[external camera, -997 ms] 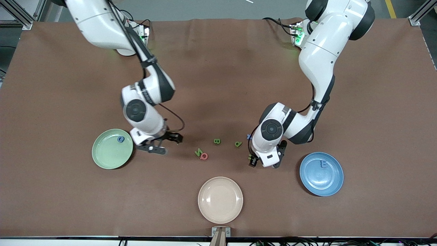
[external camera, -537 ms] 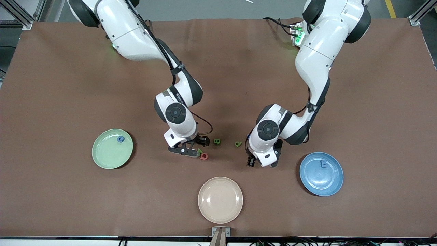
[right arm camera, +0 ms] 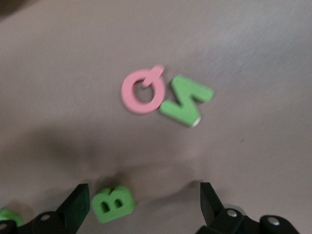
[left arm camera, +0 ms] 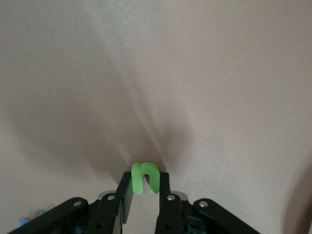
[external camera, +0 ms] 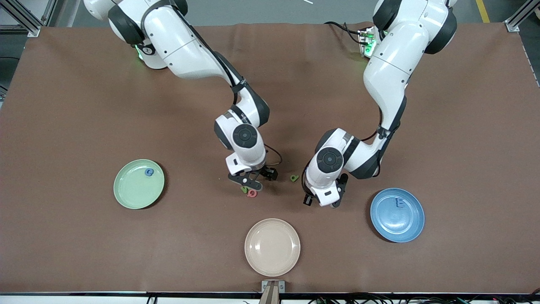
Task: Sort upper and lower case letters into plates
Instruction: 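Carry the u to the blue plate while the right gripper grasps B, then release the u in the blue plate while the right gripper drops B, then grasp the blue x with the left gripper while the right reaches N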
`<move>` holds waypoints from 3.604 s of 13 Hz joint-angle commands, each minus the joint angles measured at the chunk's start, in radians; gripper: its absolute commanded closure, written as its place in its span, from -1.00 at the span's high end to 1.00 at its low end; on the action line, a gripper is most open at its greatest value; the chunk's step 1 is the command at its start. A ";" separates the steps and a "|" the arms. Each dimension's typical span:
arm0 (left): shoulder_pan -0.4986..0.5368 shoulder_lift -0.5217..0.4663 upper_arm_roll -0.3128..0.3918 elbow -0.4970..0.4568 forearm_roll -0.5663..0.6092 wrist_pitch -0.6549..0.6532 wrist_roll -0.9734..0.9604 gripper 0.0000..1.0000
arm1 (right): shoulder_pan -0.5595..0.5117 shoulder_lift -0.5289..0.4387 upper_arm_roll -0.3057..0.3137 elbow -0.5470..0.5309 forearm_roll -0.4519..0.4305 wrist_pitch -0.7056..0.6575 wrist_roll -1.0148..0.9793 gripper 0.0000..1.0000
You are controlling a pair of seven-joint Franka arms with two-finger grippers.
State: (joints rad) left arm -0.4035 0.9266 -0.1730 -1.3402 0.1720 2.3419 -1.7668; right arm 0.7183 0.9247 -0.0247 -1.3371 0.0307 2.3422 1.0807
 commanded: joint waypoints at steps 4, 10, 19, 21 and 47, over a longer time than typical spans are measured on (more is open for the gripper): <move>0.090 -0.092 0.010 0.013 0.000 -0.110 0.185 -1.00 | 0.039 0.052 -0.017 0.067 -0.099 -0.014 0.061 0.42; 0.233 -0.132 0.007 -0.004 0.001 -0.190 0.579 -1.00 | 0.027 0.054 -0.017 0.065 -0.129 -0.021 0.039 -1.00; 0.377 -0.135 0.000 -0.053 -0.003 -0.294 0.922 -0.81 | -0.264 -0.272 -0.006 -0.270 -0.110 -0.115 -0.514 -1.00; 0.377 -0.129 0.000 -0.053 -0.005 -0.292 0.923 -0.34 | -0.363 -0.349 -0.007 -0.386 -0.110 -0.098 -0.693 -1.00; 0.199 -0.223 -0.250 -0.373 0.171 0.017 0.764 0.28 | -0.175 -0.081 0.031 -0.085 -0.109 0.023 -0.234 1.00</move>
State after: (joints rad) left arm -0.2041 0.7141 -0.4268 -1.6728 0.2908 2.3110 -1.0147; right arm 0.5480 0.7924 0.0167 -1.4939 -0.0113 2.3803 0.8238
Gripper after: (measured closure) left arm 0.352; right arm 0.000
